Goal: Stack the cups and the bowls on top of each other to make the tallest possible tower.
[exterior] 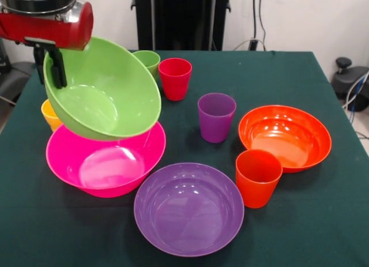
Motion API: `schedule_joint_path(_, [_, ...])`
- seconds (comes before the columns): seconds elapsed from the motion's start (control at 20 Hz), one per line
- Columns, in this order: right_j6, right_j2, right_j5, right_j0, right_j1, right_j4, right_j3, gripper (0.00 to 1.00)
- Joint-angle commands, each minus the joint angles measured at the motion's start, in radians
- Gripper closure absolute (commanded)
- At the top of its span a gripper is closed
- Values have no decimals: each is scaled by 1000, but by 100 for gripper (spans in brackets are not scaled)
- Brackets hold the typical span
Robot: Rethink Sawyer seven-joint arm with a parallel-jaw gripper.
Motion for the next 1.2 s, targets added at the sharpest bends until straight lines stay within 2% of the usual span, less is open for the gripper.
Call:
schedule_joint_path(0.05, [11,22,22,14,84,-10,-48,100])
schedule_joint_path(0.55, [-7,28,-13,12,150,-18,-101,100])
schedule_joint_path(0.9, [11,21,-27,24,152,-12,-94,100])
schedule_joint_path(1.2, [36,12,-43,35,129,-2,-51,100])
